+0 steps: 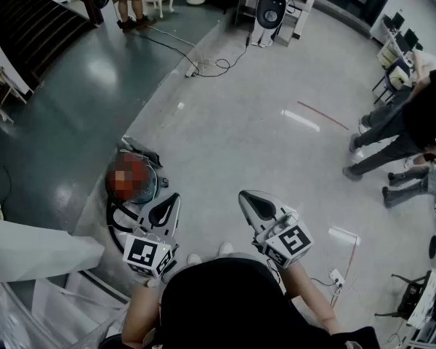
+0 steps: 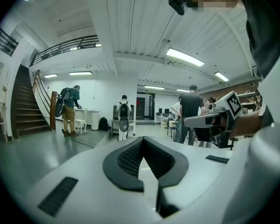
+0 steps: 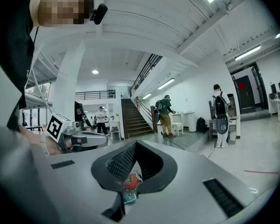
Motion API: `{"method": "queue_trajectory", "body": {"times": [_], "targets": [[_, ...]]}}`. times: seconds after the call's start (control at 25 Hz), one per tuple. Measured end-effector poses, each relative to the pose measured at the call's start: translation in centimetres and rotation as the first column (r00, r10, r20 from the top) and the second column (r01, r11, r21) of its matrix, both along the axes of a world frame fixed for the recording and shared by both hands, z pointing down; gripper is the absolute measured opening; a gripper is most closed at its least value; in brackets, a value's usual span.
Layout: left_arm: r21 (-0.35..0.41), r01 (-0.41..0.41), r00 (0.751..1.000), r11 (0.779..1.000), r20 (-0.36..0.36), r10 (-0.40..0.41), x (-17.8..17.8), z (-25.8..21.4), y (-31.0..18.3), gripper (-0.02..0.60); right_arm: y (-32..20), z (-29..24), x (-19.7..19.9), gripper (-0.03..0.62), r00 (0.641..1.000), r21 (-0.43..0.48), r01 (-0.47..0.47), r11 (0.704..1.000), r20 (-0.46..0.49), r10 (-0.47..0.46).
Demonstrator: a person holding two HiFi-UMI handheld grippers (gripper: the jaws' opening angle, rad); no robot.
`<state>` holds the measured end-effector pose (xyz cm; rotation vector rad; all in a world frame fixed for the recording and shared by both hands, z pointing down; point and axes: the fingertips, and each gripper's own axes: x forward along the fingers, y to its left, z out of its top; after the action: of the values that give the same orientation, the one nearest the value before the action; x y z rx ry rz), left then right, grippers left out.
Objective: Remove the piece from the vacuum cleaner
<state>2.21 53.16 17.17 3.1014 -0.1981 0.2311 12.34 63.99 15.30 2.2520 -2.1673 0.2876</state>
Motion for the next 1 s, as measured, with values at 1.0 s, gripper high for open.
{"method": "queue_trajectory", "body": {"times": [1.0], "targets": [[0.036, 0.131, 0.983, 0.991, 0.128, -0.134, 8.3, 4.4, -3.4, 0.017, -6.0, 2.6, 7.8, 0.028, 0.978, 0.025, 0.170, 0.985, 0.120, -0.172]]}}
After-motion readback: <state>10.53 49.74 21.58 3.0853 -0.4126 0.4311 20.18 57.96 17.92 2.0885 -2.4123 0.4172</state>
